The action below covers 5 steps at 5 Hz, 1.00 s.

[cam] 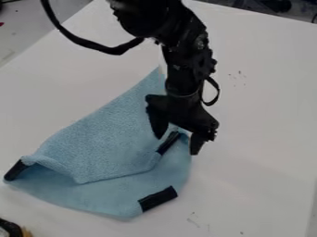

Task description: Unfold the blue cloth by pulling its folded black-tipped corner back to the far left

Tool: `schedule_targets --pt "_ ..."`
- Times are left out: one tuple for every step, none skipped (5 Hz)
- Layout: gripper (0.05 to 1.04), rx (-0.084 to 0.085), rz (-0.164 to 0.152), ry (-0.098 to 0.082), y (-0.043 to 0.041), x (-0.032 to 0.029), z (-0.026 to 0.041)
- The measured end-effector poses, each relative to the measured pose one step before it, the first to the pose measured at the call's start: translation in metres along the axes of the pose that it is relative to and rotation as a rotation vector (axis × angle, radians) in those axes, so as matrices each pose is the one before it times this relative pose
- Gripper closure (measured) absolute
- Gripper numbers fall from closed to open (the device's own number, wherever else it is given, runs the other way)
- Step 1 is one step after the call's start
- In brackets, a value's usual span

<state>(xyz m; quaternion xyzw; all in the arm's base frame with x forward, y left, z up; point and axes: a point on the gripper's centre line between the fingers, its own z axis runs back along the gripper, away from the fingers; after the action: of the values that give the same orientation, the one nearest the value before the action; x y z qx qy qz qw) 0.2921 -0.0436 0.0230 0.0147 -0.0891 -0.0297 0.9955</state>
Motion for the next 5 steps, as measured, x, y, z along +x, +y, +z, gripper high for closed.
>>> schedule_targets --pt "0.082 -0.0123 0.0210 0.0059 0.00950 -0.00464 -0.00750" --pt "0.137 -0.0182 0.0082 0.0123 0.00623 -0.00192 -0.00796" --pt "0.425 -0.0073 -0.0122 0.0067 0.00166 -0.00026 0.00041" --pt "0.720 0.0003 -0.0064 0.0184 0.00073 0.00062 0.00158" --pt "0.921 0.0306 0.0153 0.0237 0.00015 -0.00124 0.00260"
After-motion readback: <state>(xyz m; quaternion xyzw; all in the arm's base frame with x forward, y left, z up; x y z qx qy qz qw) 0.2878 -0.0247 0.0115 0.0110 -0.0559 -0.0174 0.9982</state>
